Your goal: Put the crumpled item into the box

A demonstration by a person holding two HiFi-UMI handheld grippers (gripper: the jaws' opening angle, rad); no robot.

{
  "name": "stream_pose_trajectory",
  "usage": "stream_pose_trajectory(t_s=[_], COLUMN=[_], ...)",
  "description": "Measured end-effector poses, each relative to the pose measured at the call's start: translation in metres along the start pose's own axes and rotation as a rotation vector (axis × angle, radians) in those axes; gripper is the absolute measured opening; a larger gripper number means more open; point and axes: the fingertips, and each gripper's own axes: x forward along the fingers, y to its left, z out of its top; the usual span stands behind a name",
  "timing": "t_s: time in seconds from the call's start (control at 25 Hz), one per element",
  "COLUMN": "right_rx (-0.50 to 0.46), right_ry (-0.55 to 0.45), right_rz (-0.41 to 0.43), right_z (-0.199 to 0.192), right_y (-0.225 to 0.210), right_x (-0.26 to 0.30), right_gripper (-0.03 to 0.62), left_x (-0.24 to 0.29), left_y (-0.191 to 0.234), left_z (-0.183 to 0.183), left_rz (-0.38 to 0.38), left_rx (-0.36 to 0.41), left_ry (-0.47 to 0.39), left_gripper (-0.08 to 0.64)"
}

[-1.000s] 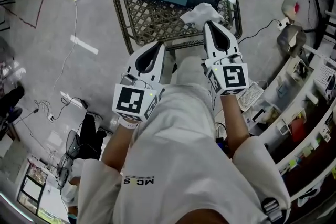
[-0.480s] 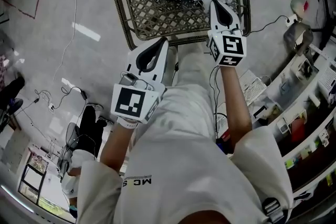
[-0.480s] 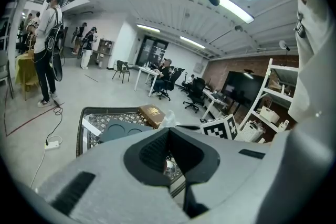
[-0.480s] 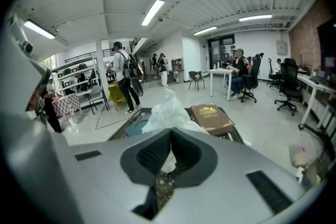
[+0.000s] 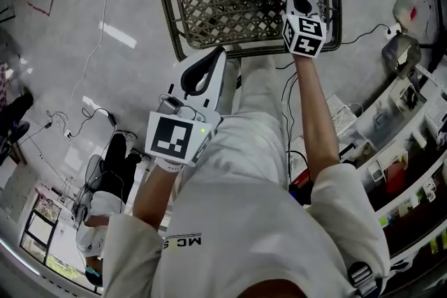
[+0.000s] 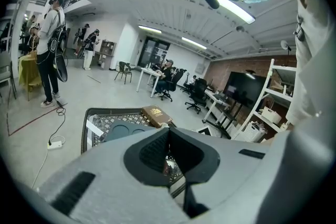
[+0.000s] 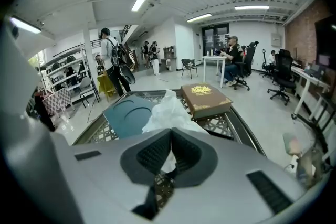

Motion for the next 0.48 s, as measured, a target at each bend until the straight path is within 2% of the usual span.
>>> stream_pose_trajectory(t_s=[0.28, 0.48], right_rx=[0.067, 0.094], right_ry=[0.099, 0.206], right_rz=[-0.029, -0.055], right_z=[-0.032, -0.051], right_y=[-0.014, -0.025], right_x=[0.027, 0.043], right_gripper=[0.018, 0.02], left_x=[-0.003, -0.002], left_y=[-0.004, -0.007], left_z=[-0.005, -0.014], left_rz=[0.0, 0.003], left_rx=[0.0, -0.006], left_ry=[0.004, 0.024], left_gripper=[0.021, 0.02])
